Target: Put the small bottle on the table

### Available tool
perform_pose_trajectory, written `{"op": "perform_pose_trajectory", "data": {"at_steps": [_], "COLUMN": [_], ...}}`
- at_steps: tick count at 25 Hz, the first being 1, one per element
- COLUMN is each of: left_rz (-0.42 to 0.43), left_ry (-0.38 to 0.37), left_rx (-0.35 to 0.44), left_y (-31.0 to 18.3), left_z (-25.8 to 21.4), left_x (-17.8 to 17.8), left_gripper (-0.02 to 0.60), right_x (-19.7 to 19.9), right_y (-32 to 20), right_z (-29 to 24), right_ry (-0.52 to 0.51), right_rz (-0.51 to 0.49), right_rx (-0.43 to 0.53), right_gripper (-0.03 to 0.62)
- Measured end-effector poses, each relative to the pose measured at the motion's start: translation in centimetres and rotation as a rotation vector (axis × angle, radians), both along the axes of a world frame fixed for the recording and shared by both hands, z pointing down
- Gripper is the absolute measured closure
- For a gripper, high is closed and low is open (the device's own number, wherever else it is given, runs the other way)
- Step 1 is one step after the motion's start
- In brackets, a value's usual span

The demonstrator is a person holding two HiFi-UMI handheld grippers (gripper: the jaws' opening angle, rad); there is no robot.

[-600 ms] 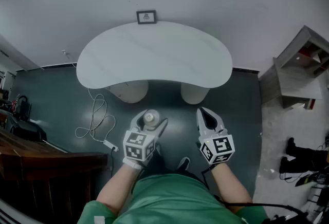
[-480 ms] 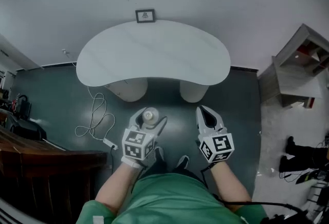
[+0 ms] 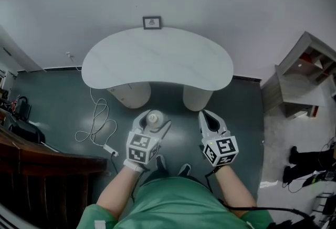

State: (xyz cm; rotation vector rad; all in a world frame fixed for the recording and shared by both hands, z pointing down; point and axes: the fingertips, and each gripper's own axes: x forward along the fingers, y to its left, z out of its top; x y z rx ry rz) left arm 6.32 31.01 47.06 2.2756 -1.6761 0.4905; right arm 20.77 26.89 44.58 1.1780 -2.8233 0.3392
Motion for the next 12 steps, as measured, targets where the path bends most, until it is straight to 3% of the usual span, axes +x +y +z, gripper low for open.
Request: {"op": "perform_pose_trajectory", "data": {"at_steps": [12], "left_rz": [-0.019], "left_ry": [-0.016], "left_rx": [0.054], "left_y": [-3.3], "left_z": [-1.5], "left_x": [-3.1], "left_gripper": [0.235], "right_x": [-0.6], "right_y": [-2.9], "right_z": [-2.1], "right_ry": [0.017], "right_rz": [0.045], "right_rx": [0.068], "right_gripper": [0.599]}}
